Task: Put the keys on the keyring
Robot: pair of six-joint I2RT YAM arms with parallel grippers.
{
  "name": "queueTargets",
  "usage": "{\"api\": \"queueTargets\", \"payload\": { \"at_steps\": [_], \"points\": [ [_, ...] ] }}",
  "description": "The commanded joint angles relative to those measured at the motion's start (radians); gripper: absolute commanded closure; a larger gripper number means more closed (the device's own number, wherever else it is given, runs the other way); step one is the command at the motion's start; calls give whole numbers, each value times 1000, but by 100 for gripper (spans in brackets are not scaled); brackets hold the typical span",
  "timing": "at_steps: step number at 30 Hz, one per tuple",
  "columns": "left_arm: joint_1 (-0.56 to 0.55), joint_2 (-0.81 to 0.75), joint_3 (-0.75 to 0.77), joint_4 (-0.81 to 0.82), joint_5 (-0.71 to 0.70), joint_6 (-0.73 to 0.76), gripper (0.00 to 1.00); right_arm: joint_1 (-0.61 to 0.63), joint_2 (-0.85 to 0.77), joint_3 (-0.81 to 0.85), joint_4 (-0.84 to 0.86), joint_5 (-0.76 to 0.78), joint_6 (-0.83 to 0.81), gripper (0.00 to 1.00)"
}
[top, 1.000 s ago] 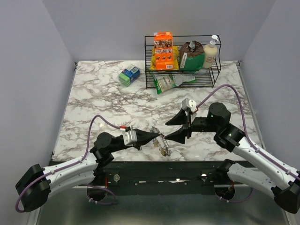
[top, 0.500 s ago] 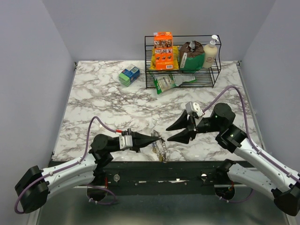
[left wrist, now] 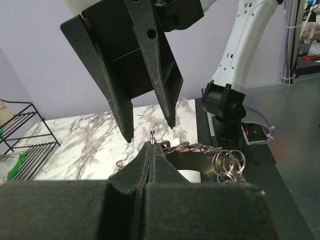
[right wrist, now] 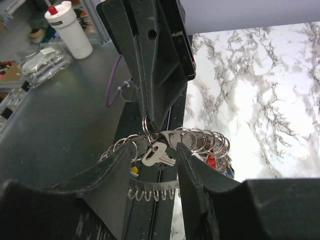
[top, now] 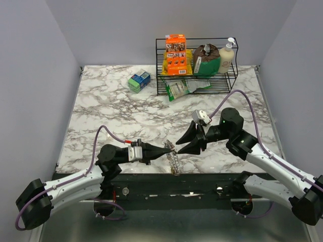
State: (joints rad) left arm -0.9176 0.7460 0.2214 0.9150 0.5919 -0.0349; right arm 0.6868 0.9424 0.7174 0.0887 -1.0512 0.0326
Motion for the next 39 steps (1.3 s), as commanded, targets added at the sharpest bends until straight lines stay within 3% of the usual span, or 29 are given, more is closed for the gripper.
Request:
{"api": "queueTargets", "payload": {
  "at_steps": [1, 4, 14, 19, 29, 38, 39],
  "points": [
    [-1, -16, 33, 36, 16, -2, 100, -4, 10, 14, 28, -39, -11, 51],
    [-1, -17, 33, 35, 13, -3, 100, -4, 18, 14, 29, -39, -5, 57],
    [-1, -20, 32, 30, 9, -5, 100, -4, 30, 7, 36, -50, 1, 59],
    [-1, -34, 21, 41, 0, -6, 100, -4, 36, 2, 36, -50, 4, 67],
    [-1, -42, 18, 36, 5, -11, 100, -3, 62, 2, 51, -58, 23, 70],
    [-1, -50, 15, 22, 6, -13, 100, -4, 70, 1, 66, -72, 36, 81],
    [-1, -50, 15, 22, 5, -13, 100, -4, 70, 1, 66, -73, 36, 86]
  ]
}}
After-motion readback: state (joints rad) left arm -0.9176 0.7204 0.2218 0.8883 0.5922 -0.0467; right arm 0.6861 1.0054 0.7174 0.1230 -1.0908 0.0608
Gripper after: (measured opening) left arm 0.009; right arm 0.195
